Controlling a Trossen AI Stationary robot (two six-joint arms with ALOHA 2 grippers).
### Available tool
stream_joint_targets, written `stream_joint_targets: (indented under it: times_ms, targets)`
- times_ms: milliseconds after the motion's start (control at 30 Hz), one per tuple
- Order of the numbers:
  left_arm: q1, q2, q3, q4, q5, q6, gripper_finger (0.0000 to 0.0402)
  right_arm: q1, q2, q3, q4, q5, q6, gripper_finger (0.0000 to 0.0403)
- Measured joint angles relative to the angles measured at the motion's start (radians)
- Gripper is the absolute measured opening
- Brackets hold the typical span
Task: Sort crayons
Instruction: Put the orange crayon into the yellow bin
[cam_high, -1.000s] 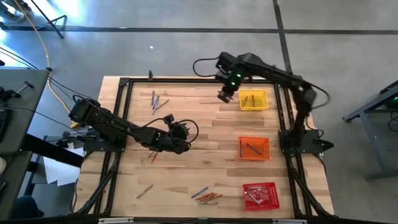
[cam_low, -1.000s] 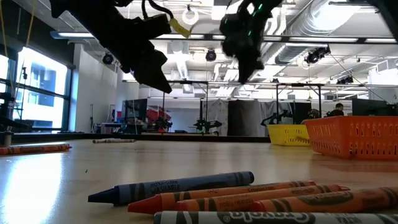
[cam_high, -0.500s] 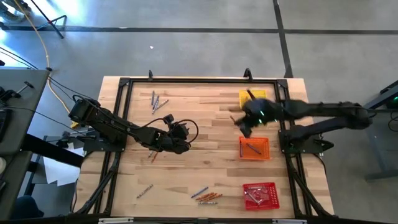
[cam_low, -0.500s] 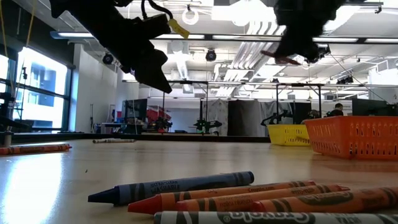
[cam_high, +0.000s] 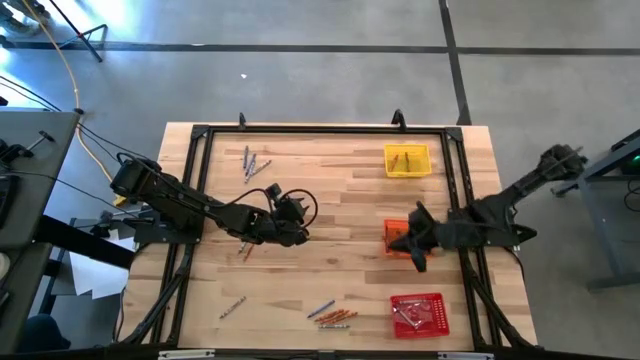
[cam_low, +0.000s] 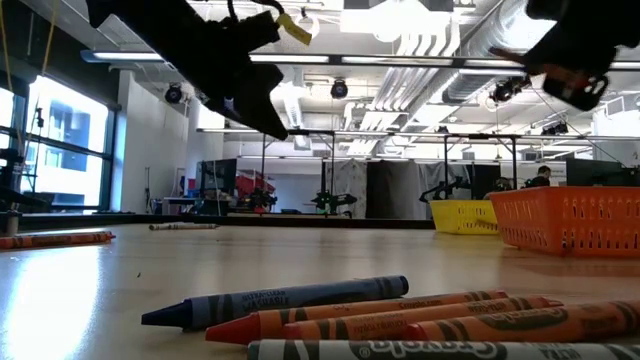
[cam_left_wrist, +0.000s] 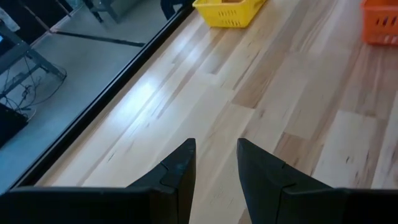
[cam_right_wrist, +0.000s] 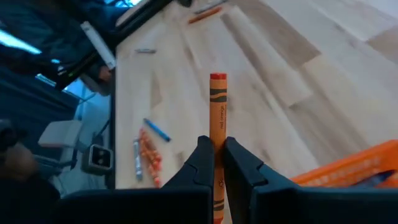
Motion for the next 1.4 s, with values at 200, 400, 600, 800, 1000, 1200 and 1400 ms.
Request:
stream_joint_targets:
  times_ms: [200,400,600,800,1000,1200,1400]
  targets:
    - [0.0,0.0,0.0,0.072,0.0,0.023,0.0103,0.201,0.036,0.002,0.045,0.255,0.002,0.0004]
    - [0.0,0.0,0.0,0.218,-0.003,0.131,0.0103,0.271,0.042,0.002,0.026,0.492,-0.002,0.0004]
    - [0.0,0.0,0.0,0.37,-0.111,0.338,0.0103,0.271,0.042,0.003,0.016,0.654,-0.067,0.0004]
    - [0.002,-0.013,0.0,0.452,-0.276,0.531,0.0103,0.269,0.042,0.003,0.016,0.775,-0.152,0.0004]
    - [0.002,-0.064,0.0,0.452,-0.437,0.622,0.0103,0.269,0.042,0.003,0.011,0.785,-0.195,0.0004]
    - [0.002,-0.145,0.0,0.445,-0.475,0.623,0.0103,0.269,0.042,0.003,0.008,0.78,-0.192,0.0004]
    - [0.003,-0.179,0.0,0.418,-0.476,0.643,0.0103,0.269,0.042,0.003,0.006,0.817,-0.185,0.0004]
